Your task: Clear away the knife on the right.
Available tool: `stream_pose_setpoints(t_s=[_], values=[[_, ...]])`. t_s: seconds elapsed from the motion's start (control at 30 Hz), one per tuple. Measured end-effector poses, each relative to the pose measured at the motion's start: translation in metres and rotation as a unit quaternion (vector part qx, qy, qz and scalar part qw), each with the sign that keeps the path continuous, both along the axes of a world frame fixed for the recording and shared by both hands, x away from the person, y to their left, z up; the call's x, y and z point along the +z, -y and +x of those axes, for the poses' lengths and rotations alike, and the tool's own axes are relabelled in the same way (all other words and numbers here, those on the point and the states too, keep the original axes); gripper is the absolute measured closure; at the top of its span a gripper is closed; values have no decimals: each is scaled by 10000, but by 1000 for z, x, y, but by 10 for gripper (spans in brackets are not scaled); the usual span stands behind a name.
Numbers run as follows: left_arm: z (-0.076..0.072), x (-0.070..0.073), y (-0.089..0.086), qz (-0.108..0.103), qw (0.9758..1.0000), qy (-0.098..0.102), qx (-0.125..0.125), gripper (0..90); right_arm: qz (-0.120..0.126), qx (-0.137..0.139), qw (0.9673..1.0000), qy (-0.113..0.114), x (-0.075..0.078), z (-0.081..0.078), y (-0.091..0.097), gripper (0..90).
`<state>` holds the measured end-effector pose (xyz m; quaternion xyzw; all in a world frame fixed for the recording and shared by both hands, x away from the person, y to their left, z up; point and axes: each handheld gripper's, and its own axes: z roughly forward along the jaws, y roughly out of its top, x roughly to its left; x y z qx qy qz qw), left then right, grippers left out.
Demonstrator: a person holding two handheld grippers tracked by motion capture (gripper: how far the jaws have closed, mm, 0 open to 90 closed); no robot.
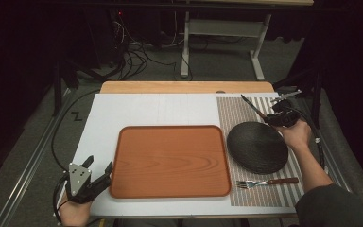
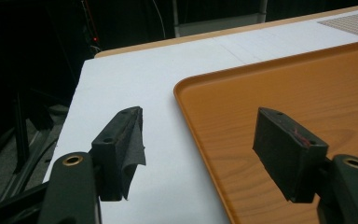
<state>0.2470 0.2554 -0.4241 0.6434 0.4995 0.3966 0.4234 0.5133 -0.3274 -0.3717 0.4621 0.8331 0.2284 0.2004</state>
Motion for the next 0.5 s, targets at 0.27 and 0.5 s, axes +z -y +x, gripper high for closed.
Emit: stream_pose_setpoints(t_s=[0.27, 0.5], values=[[-5, 0, 0, -17, 9999, 63, -86, 331, 49, 75, 9999, 88, 1, -20, -6, 780], [-5, 0, -1, -25, 9999, 67, -129, 331, 149, 124, 9997, 151, 10, -32, -16, 780]])
